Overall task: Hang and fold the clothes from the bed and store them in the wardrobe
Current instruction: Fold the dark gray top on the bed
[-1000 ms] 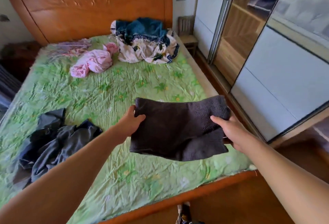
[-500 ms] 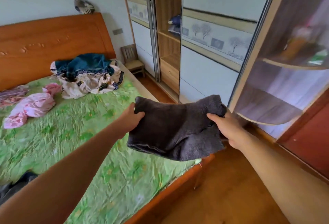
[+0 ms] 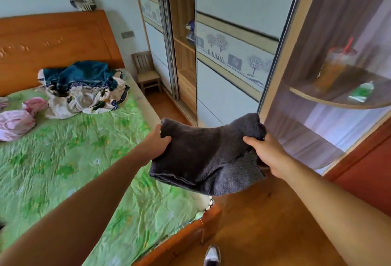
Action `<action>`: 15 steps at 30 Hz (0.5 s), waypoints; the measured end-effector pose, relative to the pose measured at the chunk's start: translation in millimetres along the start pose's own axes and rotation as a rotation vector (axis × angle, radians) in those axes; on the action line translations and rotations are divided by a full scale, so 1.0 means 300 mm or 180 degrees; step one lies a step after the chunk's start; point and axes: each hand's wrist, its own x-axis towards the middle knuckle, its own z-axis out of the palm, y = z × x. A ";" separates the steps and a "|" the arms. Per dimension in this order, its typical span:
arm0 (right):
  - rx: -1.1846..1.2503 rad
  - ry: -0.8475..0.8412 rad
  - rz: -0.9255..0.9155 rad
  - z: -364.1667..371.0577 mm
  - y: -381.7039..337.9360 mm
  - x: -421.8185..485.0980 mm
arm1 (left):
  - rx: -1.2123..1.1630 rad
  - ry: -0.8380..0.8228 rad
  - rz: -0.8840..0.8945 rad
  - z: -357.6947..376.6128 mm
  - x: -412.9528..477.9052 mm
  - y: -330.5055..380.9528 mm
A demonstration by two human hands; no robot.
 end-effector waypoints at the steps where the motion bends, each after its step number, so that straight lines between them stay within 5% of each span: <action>1: -0.0057 -0.0037 -0.0017 0.008 -0.020 0.054 | 0.0011 0.0024 -0.0042 0.000 0.041 0.008; 15: -0.0548 -0.0415 -0.0218 0.094 -0.337 0.758 | -0.0206 0.0595 -0.0500 -0.031 0.574 0.229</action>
